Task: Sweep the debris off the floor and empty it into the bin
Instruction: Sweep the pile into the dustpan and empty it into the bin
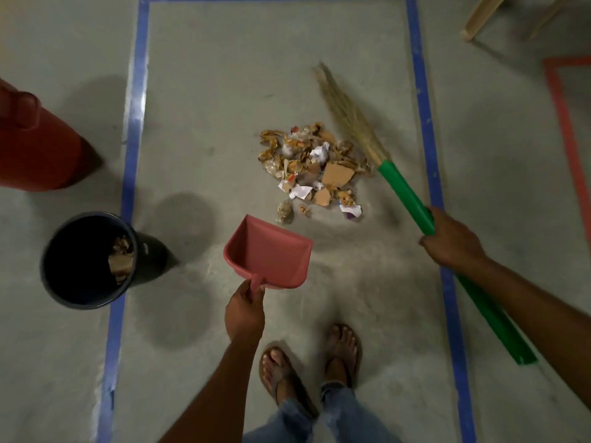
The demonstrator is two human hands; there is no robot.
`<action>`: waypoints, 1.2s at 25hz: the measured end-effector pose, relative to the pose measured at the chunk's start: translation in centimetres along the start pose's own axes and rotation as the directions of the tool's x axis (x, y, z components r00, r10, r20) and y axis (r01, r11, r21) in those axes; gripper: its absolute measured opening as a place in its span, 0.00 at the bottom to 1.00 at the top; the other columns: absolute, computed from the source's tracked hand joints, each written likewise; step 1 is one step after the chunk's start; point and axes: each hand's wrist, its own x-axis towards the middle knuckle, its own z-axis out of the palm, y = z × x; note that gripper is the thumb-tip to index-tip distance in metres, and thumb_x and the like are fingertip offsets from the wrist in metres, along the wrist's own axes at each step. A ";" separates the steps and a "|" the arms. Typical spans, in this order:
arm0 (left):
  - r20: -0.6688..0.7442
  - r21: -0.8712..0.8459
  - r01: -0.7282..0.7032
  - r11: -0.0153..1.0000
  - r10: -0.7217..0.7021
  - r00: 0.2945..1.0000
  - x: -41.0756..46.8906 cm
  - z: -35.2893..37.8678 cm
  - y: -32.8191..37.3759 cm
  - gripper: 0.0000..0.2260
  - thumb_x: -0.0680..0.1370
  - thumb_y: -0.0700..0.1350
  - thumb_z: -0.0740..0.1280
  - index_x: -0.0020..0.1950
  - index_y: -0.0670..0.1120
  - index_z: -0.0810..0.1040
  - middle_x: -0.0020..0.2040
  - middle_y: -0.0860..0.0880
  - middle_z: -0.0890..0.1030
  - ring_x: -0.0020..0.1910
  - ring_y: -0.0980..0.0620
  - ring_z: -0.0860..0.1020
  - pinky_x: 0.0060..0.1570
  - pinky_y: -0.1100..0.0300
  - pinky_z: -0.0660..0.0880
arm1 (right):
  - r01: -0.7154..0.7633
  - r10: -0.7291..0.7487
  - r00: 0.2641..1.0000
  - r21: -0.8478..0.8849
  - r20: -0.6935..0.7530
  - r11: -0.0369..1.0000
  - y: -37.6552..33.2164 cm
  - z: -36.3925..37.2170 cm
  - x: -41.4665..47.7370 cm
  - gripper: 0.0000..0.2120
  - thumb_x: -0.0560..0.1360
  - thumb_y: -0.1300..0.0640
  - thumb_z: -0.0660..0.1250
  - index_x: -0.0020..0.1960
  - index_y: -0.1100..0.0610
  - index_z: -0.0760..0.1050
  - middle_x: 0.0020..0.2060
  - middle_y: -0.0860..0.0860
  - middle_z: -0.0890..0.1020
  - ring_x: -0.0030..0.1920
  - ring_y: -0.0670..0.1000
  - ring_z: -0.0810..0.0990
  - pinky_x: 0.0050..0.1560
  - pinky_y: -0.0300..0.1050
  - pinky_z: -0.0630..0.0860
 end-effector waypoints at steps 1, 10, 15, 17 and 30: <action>0.006 0.013 0.015 1.000 -0.015 1.000 1.5 1.6 -0.9 0.15 0.83 0.58 0.62 0.55 0.50 0.82 0.37 0.54 0.81 0.36 0.53 0.78 0.33 0.60 0.68 | 0.002 -0.002 1.000 -0.002 -0.019 1.000 -1.2 0.7 3.5 0.33 0.75 0.57 0.67 0.77 0.49 0.59 0.66 0.60 0.76 0.61 0.64 0.78 0.58 0.54 0.75; -0.077 0.006 -0.032 0.999 0.033 0.996 16.2 11.0 -3.6 0.16 0.85 0.62 0.57 0.46 0.54 0.77 0.34 0.56 0.78 0.33 0.53 0.76 0.29 0.63 0.64 | 0.098 -0.114 0.990 -0.176 -0.082 0.979 -1.5 9.6 18.1 0.32 0.70 0.66 0.68 0.73 0.53 0.69 0.59 0.65 0.79 0.57 0.68 0.79 0.53 0.56 0.77; -0.072 0.071 -0.163 0.984 0.168 0.983 24.5 13.1 -1.2 0.18 0.83 0.62 0.61 0.58 0.51 0.81 0.45 0.49 0.84 0.43 0.46 0.82 0.39 0.57 0.71 | 0.164 -0.182 0.980 -0.189 -0.081 0.968 4.2 14.2 14.2 0.39 0.71 0.68 0.67 0.79 0.48 0.64 0.61 0.62 0.79 0.53 0.66 0.80 0.47 0.55 0.77; -0.054 0.072 -0.179 0.981 0.183 0.982 26.0 13.7 -0.7 0.19 0.82 0.63 0.61 0.61 0.51 0.80 0.48 0.49 0.85 0.46 0.47 0.82 0.42 0.56 0.75 | 0.178 -0.195 0.977 -0.169 -0.089 0.969 5.8 15.1 12.1 0.39 0.71 0.70 0.67 0.79 0.49 0.65 0.59 0.61 0.79 0.50 0.65 0.80 0.45 0.54 0.77; -0.062 -0.266 -0.144 0.953 0.132 0.989 17.1 9.9 1.3 0.20 0.84 0.60 0.60 0.72 0.51 0.72 0.58 0.56 0.79 0.55 0.54 0.78 0.54 0.56 0.75 | 0.126 -0.135 0.988 -0.117 -0.070 0.985 7.6 13.1 -2.3 0.41 0.69 0.71 0.71 0.78 0.50 0.67 0.57 0.55 0.80 0.52 0.59 0.80 0.44 0.45 0.73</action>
